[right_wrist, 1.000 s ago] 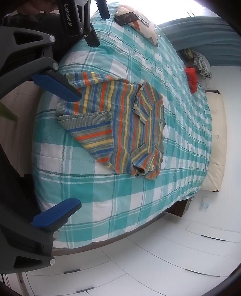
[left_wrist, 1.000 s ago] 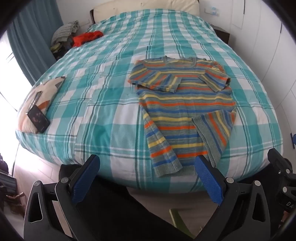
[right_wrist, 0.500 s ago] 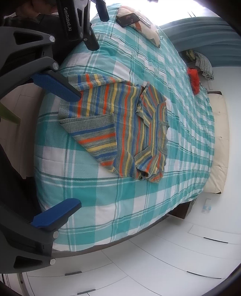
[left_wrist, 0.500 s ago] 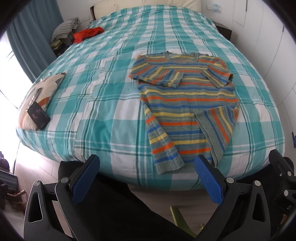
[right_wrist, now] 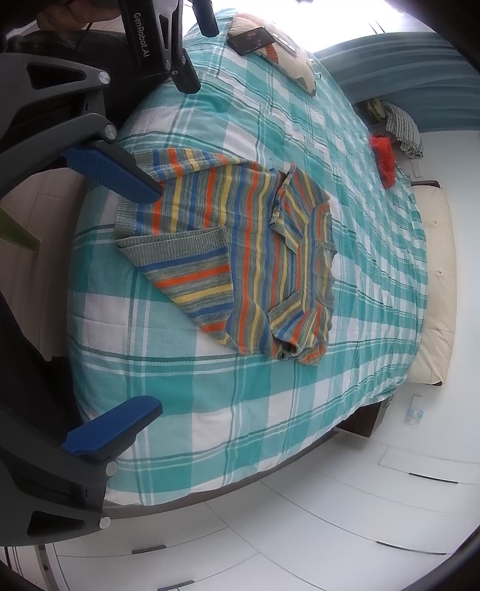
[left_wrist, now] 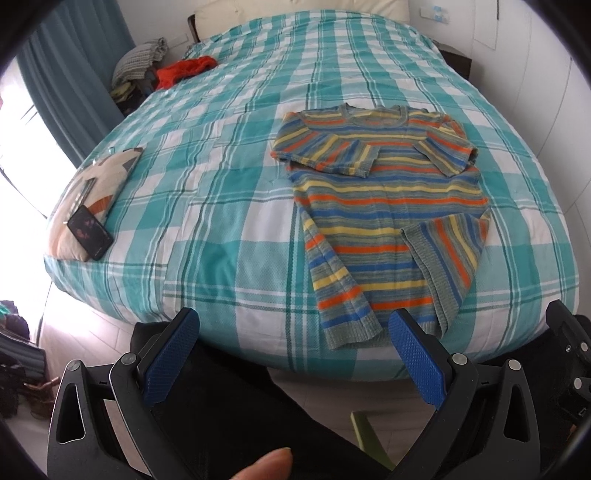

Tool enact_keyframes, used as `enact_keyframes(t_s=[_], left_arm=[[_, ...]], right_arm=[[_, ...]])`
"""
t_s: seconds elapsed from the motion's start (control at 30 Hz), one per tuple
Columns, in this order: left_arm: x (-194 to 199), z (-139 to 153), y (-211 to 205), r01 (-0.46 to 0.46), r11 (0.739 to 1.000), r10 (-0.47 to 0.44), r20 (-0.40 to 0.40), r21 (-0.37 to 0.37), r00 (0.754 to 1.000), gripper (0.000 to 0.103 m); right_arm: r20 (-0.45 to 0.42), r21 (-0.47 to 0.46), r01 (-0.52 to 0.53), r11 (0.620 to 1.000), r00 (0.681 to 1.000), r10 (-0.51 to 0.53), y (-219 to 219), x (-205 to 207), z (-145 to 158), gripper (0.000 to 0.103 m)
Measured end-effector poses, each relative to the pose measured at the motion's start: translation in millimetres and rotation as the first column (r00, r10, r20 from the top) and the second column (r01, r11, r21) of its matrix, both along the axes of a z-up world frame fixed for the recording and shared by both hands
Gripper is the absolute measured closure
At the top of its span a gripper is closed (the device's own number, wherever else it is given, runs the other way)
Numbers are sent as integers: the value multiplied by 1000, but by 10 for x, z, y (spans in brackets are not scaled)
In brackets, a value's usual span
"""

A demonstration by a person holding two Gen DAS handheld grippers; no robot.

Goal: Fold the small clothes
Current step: 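Approach the striped sweater with both tools held open, then grasp the sweater hem with the left gripper while the right gripper grasps the hem too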

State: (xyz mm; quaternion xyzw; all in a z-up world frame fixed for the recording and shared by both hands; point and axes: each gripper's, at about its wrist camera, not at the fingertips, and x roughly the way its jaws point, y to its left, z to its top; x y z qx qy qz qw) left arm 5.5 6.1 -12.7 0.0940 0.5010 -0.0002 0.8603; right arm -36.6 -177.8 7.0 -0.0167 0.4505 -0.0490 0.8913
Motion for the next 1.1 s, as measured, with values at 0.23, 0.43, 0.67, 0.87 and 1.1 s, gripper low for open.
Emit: enact_keyframes(t_s=[0.23,0.43,0.67,0.87,1.1], left_arm=[[102,-23,78,-4,1000,4,-21,-25,1000,0],[177,-44,232,-64,995,56,99,74,993,0],[383,-448,323,-98,995,99,-26,22,995,0],[466,-753,248,-10,1000,8,-80,-25,997,0],[356,-1042,195,35,997,-43,-118,-67,992,0]], right_arm=[[-1,-12,17,1000,1000,-17,-86,47,-52,0],[8,-22,42,999,999,-42,-245,113,-92,0],[-51,-15,-24,1000,998,23,-234,383,-530,0],[-107,48,-67,997,992,72,-128,631,-847,0],[-112,79,-17,997,993,26,-166,707,-1013,0]])
